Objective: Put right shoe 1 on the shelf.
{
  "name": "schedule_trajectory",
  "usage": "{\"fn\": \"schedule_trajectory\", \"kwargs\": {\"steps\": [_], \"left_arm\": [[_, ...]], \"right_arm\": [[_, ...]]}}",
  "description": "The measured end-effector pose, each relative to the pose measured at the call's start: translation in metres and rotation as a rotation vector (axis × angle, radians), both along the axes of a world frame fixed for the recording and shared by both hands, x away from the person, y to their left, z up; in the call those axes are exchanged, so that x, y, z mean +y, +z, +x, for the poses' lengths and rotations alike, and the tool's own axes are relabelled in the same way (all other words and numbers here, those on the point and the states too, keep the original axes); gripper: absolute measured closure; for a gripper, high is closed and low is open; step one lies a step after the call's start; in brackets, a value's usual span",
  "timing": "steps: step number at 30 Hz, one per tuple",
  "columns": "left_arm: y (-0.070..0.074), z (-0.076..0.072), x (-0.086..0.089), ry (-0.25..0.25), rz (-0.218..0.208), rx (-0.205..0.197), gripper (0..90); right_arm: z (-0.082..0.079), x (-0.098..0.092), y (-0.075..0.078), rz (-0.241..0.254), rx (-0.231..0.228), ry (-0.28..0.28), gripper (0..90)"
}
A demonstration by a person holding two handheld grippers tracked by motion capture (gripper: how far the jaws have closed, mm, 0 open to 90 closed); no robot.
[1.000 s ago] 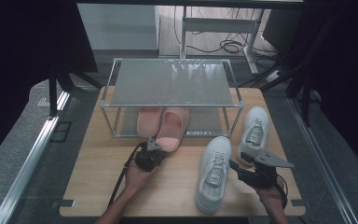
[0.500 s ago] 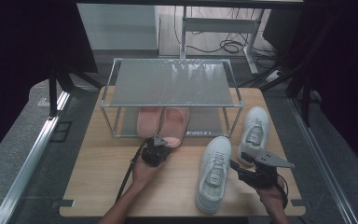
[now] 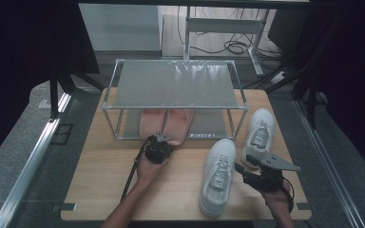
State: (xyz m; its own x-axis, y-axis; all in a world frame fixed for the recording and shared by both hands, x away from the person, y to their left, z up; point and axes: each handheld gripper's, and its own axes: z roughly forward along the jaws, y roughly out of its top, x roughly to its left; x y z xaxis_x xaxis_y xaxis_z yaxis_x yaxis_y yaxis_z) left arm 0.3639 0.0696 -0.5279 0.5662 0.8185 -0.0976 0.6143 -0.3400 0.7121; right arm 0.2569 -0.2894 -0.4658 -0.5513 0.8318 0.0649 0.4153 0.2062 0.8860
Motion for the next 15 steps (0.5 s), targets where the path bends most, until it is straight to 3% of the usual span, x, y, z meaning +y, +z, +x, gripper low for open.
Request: {"fn": "schedule_trajectory", "kwargs": {"steps": [15], "left_arm": [[-0.001,0.017,-0.003,0.03,-0.012,0.016,89.6]], "right_arm": [[0.0,0.0,-0.001,-0.001,0.001,-0.002,41.6]]}}
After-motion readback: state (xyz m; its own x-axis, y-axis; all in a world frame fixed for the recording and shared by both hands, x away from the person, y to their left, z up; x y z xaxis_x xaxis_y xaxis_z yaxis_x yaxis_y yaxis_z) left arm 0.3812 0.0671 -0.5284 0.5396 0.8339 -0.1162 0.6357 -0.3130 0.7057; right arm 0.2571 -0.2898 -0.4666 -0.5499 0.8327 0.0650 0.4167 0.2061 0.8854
